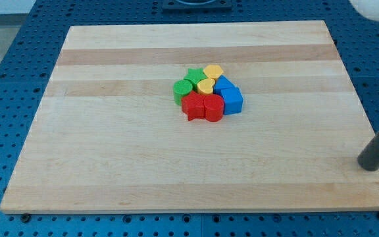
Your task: Push green circle towards top left corner of the board
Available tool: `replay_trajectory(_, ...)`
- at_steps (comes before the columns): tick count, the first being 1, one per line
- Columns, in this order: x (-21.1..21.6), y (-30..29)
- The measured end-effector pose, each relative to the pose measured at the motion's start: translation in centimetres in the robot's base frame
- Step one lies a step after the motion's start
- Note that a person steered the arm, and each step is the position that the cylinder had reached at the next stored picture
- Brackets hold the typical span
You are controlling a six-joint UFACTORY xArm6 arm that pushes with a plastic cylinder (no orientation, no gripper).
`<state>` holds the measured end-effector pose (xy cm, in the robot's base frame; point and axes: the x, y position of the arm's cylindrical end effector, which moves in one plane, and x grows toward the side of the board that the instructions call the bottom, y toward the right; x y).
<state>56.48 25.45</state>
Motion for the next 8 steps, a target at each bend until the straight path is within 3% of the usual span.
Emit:
replay_trajectory(2, 2.1, -9.9)
replay_trajectory(4, -3.0, -24.1)
replay_trajectory(5, -3.4, -29.4)
replay_trajectory(6, -3.4, -29.6)
replay_trajectory(8, -3.4, -37.3)
